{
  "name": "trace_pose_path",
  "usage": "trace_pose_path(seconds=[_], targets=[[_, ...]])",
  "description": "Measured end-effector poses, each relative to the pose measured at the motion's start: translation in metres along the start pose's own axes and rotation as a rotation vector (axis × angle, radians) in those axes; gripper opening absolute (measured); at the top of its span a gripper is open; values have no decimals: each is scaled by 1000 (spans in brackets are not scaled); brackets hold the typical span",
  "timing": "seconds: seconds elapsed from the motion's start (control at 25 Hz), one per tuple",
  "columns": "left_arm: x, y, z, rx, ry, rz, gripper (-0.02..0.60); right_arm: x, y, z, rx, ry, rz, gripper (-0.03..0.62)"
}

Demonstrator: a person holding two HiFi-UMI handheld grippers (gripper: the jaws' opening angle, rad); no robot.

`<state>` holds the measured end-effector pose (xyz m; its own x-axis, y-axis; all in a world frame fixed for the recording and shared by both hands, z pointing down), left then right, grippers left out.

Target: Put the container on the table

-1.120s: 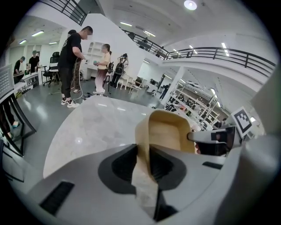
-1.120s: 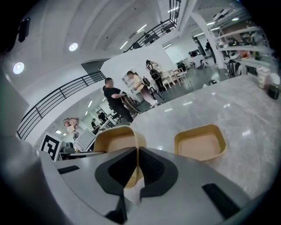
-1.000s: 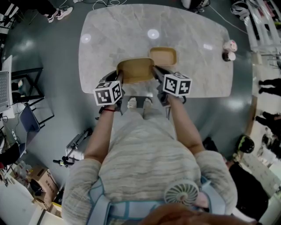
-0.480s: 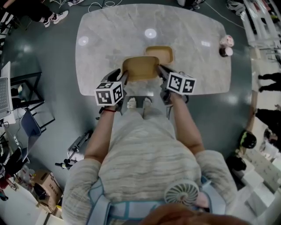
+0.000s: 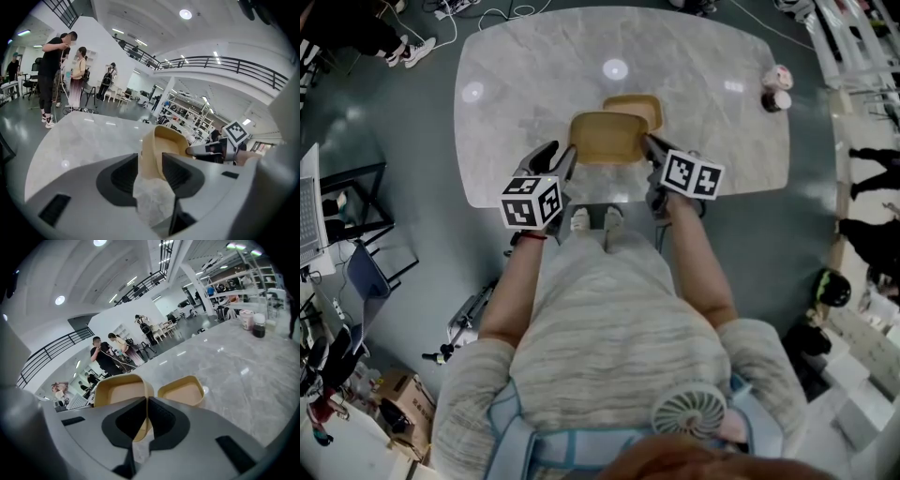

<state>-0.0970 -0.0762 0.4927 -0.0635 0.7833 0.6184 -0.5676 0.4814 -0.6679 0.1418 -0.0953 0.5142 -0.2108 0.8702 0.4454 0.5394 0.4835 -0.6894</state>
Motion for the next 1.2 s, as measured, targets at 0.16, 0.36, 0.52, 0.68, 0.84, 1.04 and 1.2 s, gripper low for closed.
trace_pose_path(seconds=[0.16,0.36,0.52,0.68,0.84,1.04,1.2], targets=[[-2,-6,-6,32,-11,6,166,-7,6,-13,20,-37,-28,17],[0,-3,-5,34,-16,6,166,-11,14,-30,65,-78,-68,17],[1,-2,-5,30,-21,11,166,-12,24,-48,104,-109,-93,17],[3,-5,-4,13,-4,26,166,-13,34,-64,127,-134,-111,17],[7,-12,-8,32,6,47,164,-10,42,-76,143,-150,-123,17],[10,-24,-16,76,26,78,164,-5,46,-89,168,-153,-123,17],[11,-38,-22,88,29,110,144,1,48,-100,191,-151,-113,17]])
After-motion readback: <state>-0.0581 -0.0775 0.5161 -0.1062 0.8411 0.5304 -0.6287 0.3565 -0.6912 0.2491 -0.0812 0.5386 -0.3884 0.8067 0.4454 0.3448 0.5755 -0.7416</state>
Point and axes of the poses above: the fingertips, and each gripper's own axes: y backward along the fingers, z to its left, x out of its underside, the point moved 6 cm from there along y, backward along the fingers, and after that the axes turned 9 degrees about z, right-handed, at the moved point
